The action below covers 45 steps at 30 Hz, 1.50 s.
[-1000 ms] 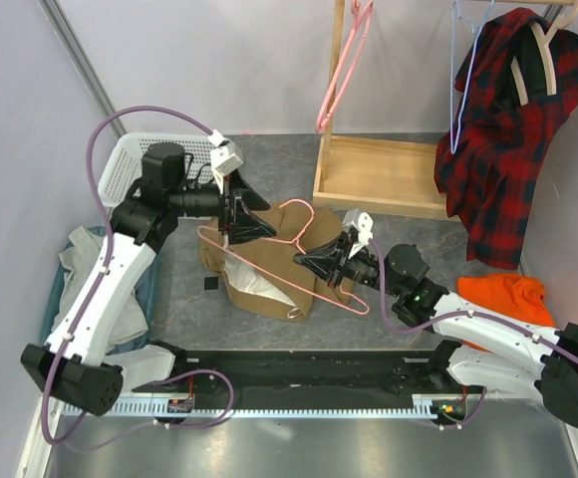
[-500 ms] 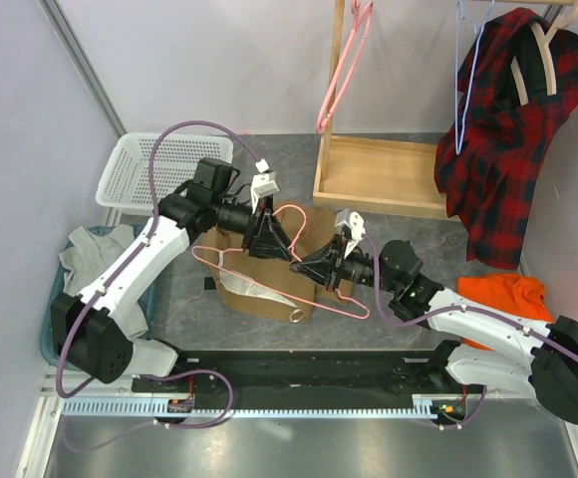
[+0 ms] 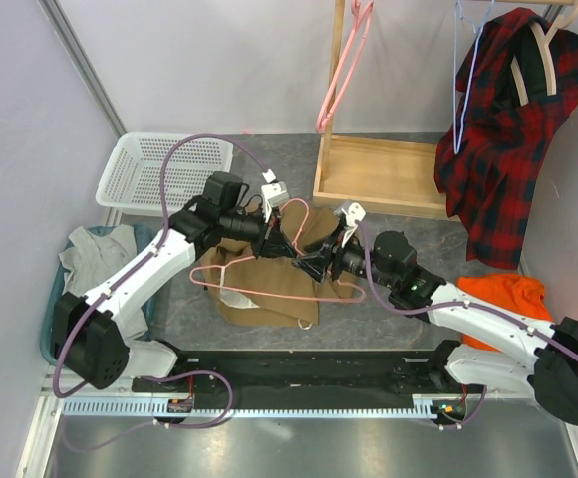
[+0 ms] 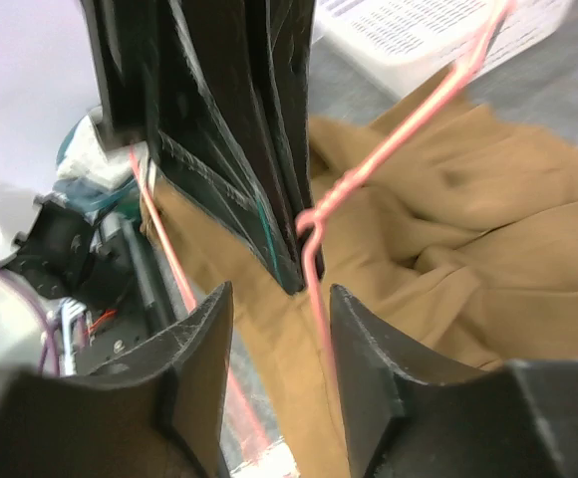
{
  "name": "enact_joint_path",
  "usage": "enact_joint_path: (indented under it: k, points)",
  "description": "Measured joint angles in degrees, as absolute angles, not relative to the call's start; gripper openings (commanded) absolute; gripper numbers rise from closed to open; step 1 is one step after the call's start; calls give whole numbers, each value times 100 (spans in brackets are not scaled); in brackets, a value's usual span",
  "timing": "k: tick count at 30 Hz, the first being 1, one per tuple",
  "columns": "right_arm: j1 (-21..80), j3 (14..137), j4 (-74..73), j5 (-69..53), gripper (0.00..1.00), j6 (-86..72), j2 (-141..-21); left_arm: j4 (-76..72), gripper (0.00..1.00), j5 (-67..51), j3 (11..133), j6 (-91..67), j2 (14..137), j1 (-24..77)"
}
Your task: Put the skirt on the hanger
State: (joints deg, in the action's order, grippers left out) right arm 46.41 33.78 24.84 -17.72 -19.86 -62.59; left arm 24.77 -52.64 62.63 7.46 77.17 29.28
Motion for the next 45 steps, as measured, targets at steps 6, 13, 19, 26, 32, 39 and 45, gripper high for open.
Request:
enact_joint_path:
  k: [6, 13, 19, 26, 32, 39, 45]
  points:
    - [4665, 3844, 1621, -694, 73, -1848, -5728, 1938, 2, -4071, 5848, 187, 7336, 2921]
    - [4665, 4134, 370, -137, 52, -1691, -5072, 1529, 2, -2687, 5802, -318, 6847, 2923]
    - [4716, 3966, -550, -790, 38, -1710, -5280, 1479, 2, -1610, 6007, -585, 6912, 2921]
    - [6023, 3601, -980, -1107, 36, -1708, -5942, 1452, 2, -904, 6558, -681, 7319, 2921]
    - [6742, 3601, -915, -895, 36, -1662, -6947, 1437, 2, -794, 6659, -705, 7395, 2921]
    - [7065, 3607, -565, -211, 36, -1459, -8007, 1437, 2, -808, 6657, -725, 7395, 2921]
    - [7076, 3879, -390, 139, 34, -1151, -8464, 1439, 2, -921, 6552, -727, 7387, 2921]
